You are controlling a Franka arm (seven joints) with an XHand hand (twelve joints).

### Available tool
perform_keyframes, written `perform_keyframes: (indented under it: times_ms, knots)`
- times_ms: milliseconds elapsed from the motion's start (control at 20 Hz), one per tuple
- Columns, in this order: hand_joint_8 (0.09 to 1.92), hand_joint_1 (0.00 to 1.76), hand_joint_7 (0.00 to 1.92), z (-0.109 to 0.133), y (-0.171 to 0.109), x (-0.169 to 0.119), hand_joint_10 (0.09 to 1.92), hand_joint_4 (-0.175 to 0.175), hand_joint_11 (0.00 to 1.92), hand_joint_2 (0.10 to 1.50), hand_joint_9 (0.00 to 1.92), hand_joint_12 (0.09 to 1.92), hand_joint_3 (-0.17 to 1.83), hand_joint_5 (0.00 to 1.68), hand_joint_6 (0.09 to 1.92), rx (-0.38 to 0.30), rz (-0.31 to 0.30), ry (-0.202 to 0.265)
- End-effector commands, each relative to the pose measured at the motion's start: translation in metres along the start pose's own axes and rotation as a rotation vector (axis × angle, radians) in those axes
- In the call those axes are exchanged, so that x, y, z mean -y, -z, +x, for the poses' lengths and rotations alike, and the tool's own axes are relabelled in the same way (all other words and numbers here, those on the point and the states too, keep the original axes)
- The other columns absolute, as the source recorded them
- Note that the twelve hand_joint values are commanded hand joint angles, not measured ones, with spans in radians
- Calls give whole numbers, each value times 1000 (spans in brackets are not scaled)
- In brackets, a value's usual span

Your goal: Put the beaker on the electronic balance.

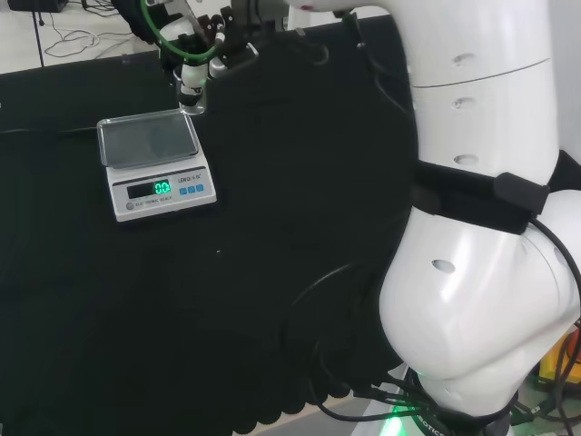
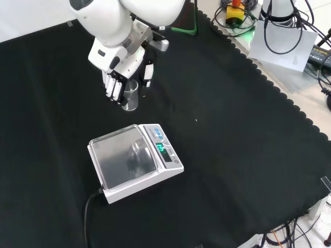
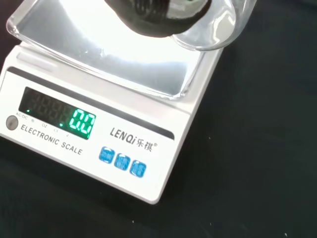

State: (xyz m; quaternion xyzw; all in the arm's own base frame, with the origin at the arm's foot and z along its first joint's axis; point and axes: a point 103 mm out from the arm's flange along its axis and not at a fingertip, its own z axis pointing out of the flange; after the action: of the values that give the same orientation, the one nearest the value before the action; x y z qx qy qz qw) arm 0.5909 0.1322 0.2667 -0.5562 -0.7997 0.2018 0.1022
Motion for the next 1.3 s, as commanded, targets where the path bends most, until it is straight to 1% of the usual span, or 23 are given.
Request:
perform_keyframes:
  times_ms: [50, 250, 500, 550, 700, 850, 1050, 1300]
  knots:
    - [1336, 1359, 685, 15, -7, -29, 1134, -175, 983, 1171, 997, 944, -1, 813, 1250, 12, 41, 69]
    - [1335, 1359, 686, 20, -12, -40, 1132, -175, 984, 1171, 998, 943, -1, 814, 1249, 10, 50, 88]
    - [1333, 1359, 687, 23, -20, -46, 1131, -175, 986, 1170, 999, 942, -1, 815, 1247, 2, 62, 97]
    - [1333, 1359, 687, 16, -21, -40, 1130, -175, 986, 1170, 999, 942, -1, 815, 1247, 1, 59, 98]
    - [1332, 1359, 688, 14, -23, -40, 1130, -175, 986, 1170, 1000, 941, -1, 816, 1246, -4, 57, 100]
    - [1332, 1359, 688, 12, -25, -41, 1129, -175, 987, 1170, 1000, 941, -1, 816, 1246, -10, 56, 108]
    - [1331, 1359, 689, 3, -33, -45, 1128, -175, 987, 1169, 1001, 940, -1, 817, 1245, -21, 71, 126]
    - [1329, 1360, 690, -3, -41, -50, 1128, -175, 988, 1169, 1001, 939, -1, 817, 1244, -13, 75, 127]
